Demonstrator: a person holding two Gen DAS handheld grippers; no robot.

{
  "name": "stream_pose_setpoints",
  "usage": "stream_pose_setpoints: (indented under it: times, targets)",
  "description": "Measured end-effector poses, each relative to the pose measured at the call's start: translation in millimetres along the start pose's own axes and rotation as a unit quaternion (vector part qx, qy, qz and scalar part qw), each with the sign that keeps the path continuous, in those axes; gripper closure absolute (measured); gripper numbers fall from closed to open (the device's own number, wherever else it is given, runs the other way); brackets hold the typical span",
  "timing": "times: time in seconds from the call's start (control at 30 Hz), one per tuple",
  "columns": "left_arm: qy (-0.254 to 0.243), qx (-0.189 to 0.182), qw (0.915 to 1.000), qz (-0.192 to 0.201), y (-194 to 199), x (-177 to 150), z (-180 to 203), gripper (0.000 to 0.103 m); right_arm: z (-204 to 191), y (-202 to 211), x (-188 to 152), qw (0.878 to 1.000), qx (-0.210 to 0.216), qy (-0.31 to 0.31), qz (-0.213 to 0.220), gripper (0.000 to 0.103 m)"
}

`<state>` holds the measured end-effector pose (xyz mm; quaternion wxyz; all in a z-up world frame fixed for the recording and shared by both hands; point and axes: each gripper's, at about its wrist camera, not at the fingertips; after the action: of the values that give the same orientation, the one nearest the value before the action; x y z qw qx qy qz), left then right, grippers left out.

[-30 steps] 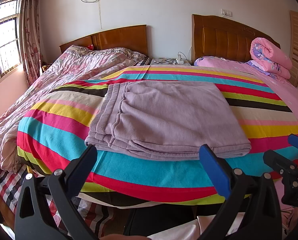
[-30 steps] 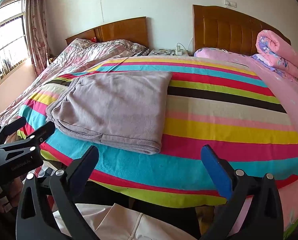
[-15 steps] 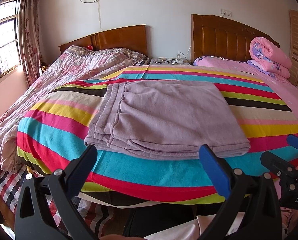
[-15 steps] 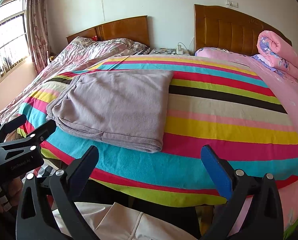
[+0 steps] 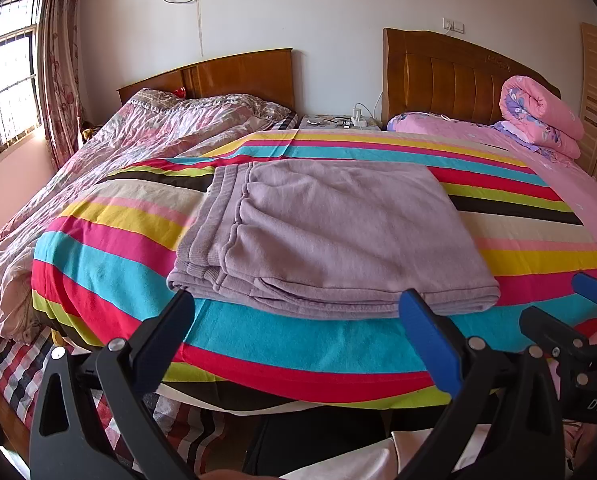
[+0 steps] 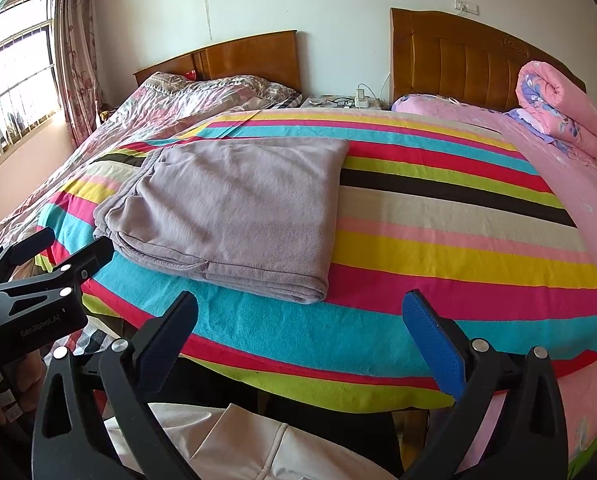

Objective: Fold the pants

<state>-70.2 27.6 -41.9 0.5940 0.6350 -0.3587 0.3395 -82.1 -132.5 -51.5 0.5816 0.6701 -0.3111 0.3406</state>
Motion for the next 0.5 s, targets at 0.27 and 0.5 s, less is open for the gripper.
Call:
stream_pose_setpoints:
  times: [0.27,0.5]
  targets:
    - [-0.002,-0.004,1.0,-0.003,-1.5,-0.4,0.1,0.001,0.1,0.0,0.1,1.0,0.0,0.0,0.0,0.004]
    - [0.002,0.008,1.0,0.001,-2.7,-1.2,-2.2,0.001,0.9,-0.3,0.2,1.0,0.001,0.0,-0.001,0.004]
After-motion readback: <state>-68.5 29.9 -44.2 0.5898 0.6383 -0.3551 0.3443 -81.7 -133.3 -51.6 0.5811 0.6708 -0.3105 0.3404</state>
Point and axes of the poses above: each gripper's, at about its wrist camera, not at the fingertips, and y roughly against the way its jaws point, z to its right, x to its top, and after that the axes turned 7 degrees about z, right-handed
